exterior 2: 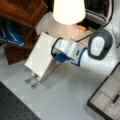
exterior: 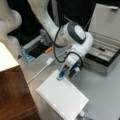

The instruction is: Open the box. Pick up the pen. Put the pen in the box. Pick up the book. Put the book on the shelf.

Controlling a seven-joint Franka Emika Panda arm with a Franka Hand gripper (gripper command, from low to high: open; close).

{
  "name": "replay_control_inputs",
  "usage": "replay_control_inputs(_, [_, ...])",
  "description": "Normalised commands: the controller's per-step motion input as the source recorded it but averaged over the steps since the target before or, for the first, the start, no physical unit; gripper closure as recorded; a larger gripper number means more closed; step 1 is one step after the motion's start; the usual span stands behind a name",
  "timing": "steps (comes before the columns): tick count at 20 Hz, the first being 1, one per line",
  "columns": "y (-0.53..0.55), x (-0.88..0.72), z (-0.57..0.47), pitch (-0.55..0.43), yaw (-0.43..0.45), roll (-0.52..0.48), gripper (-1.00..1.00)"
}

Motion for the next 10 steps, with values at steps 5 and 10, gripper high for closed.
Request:
replay_control_inputs(5, [-0.05,0.15,0.53,0.247,0.105,-0.202,1.0])
replay_control_inputs(10, [0.05,0.16,0.41,0.158,-0.004,-0.054,1.0])
